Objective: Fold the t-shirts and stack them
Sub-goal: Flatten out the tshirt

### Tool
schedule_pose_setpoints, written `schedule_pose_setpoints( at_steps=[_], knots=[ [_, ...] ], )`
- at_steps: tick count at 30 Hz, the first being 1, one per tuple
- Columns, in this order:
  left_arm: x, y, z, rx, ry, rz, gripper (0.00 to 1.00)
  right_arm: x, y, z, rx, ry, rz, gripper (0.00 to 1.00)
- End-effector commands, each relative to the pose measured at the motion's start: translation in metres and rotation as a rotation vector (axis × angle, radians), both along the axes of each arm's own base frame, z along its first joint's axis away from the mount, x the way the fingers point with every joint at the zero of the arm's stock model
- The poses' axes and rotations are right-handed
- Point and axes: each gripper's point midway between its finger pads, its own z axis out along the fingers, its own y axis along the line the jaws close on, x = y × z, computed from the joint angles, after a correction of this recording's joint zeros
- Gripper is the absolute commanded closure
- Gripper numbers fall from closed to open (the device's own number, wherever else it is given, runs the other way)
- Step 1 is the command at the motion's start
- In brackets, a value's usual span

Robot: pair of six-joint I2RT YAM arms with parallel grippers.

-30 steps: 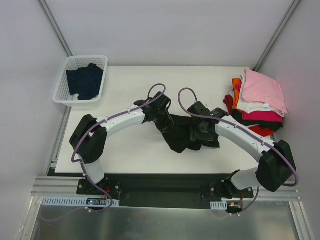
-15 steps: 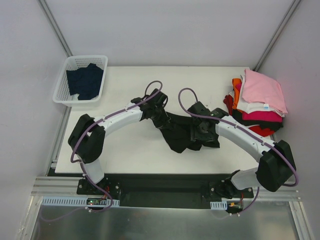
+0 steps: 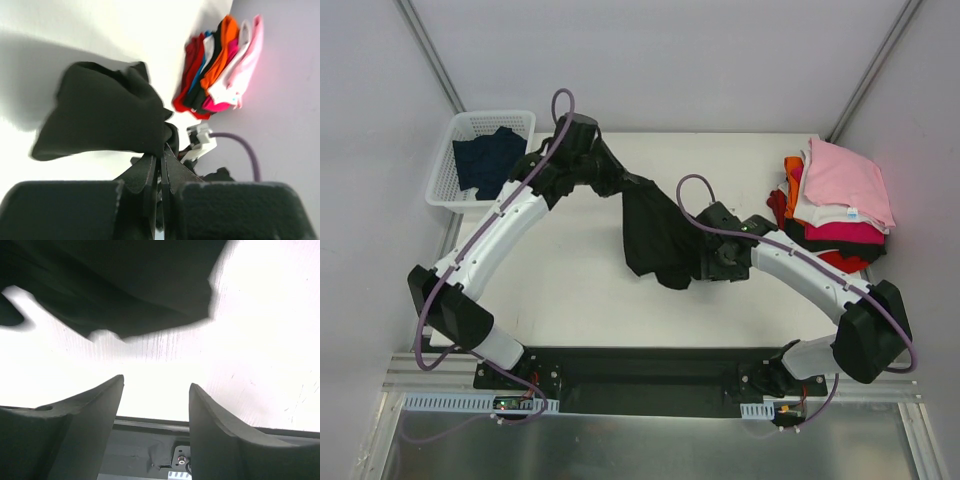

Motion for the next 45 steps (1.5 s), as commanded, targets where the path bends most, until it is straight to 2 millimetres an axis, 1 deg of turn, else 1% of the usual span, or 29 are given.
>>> schedule_pose_setpoints(
  at_steps=[1,2,3,5,6,8,10,12,13,14,15,16,17,19,20,21,22,23,24,25,26,27,30,31,32,35,38,41,45],
  knots=[
    [0.002,0.021,0.039,0.007,-0.067,0.009,1.0,0.013,0.001,0.023,0.01,-0.07,0.005,0.41],
    [0.003,0.024,0.044,0.005,-0.075,0.014,1.0,0.013,0.001,0.022,0.007,-0.073,0.004,0.41],
    [0.007,0.031,0.058,-0.003,-0.104,0.031,1.0,0.015,0.0,0.022,0.002,-0.075,0.005,0.41],
    [0.007,0.042,0.066,0.017,-0.11,0.041,1.0,0.016,0.0,0.019,-0.004,-0.072,0.011,0.41],
    [0.012,0.052,0.078,0.014,-0.13,0.061,1.0,0.015,0.002,0.015,0.0,-0.064,0.017,0.41],
    [0.01,0.061,0.08,0.037,-0.114,0.053,1.0,0.016,0.005,0.008,0.006,-0.039,0.026,0.39],
    [0.011,0.066,0.087,0.046,-0.126,0.047,1.0,0.016,0.016,-0.004,0.053,0.013,0.037,0.38],
    [0.006,0.069,0.085,0.051,-0.11,0.047,1.0,0.018,0.032,-0.012,0.11,0.053,0.062,0.38],
    [0.003,0.068,0.084,0.047,-0.103,0.041,1.0,0.023,0.041,-0.01,0.137,0.054,0.071,0.38],
    [0.0,0.068,0.081,0.043,-0.094,0.04,1.0,0.025,0.049,-0.021,0.141,0.096,0.085,0.38],
    [-0.003,0.069,0.084,0.035,-0.095,0.042,1.0,0.026,0.064,-0.021,0.197,0.123,0.11,0.38],
    [-0.005,0.069,0.086,0.029,-0.099,0.041,1.0,0.034,0.075,-0.016,0.231,0.116,0.124,0.38],
    [-0.007,0.068,0.091,0.019,-0.106,0.035,1.0,0.038,0.082,-0.025,0.237,0.148,0.126,0.38],
    [-0.013,0.069,0.101,0.004,-0.12,0.033,1.0,0.044,0.099,-0.025,0.295,0.175,0.138,0.38],
    [-0.015,0.069,0.115,-0.01,-0.148,0.028,1.0,0.053,0.11,-0.019,0.326,0.164,0.145,0.38],
    [-0.017,0.066,0.12,-0.017,-0.153,0.007,1.0,0.055,0.117,-0.026,0.345,0.195,0.147,0.39],
    [-0.019,0.064,0.127,-0.026,-0.164,-0.014,1.0,0.058,0.123,-0.027,0.358,0.202,0.148,0.38],
    [-0.022,0.063,0.153,-0.053,-0.226,-0.033,1.0,0.066,0.13,-0.021,0.378,0.191,0.155,0.39],
    [-0.022,0.055,0.156,-0.064,-0.23,-0.088,1.0,0.068,0.135,-0.031,0.381,0.222,0.156,0.39],
    [-0.025,0.053,0.163,-0.072,-0.236,-0.111,1.0,0.07,0.139,-0.031,0.39,0.226,0.157,0.39],
    [-0.03,0.051,0.181,-0.095,-0.285,-0.136,1.0,0.073,0.142,-0.033,0.394,0.233,0.159,0.39],
    [-0.035,0.046,0.185,-0.117,-0.291,-0.18,1.0,0.077,0.149,-0.035,0.408,0.241,0.162,0.39],
    [-0.049,0.047,0.196,-0.126,-0.335,-0.225,1.0,0.083,0.159,-0.038,0.436,0.244,0.178,0.39],
    [-0.055,0.048,0.198,-0.127,-0.346,-0.239,1.0,0.084,0.16,-0.046,0.436,0.261,0.176,0.39],
    [-0.056,0.048,0.197,-0.124,-0.351,-0.247,1.0,0.085,0.164,-0.046,0.449,0.263,0.185,0.39],
    [-0.077,0.054,0.211,-0.124,-0.425,-0.283,1.0,0.089,0.176,-0.051,0.508,0.266,0.211,0.39],
    [-0.092,0.056,0.224,-0.132,-0.494,-0.327,1.0,0.094,0.182,-0.054,0.542,0.262,0.213,0.39],
    [-0.106,0.057,0.234,-0.147,-0.537,-0.362,0.99,0.101,0.182,-0.052,0.563,0.254,0.192,0.39],
    [-0.121,0.057,0.242,-0.181,-0.547,-0.398,0.99,0.112,0.173,-0.052,0.561,0.238,0.164,0.39]
  ],
)
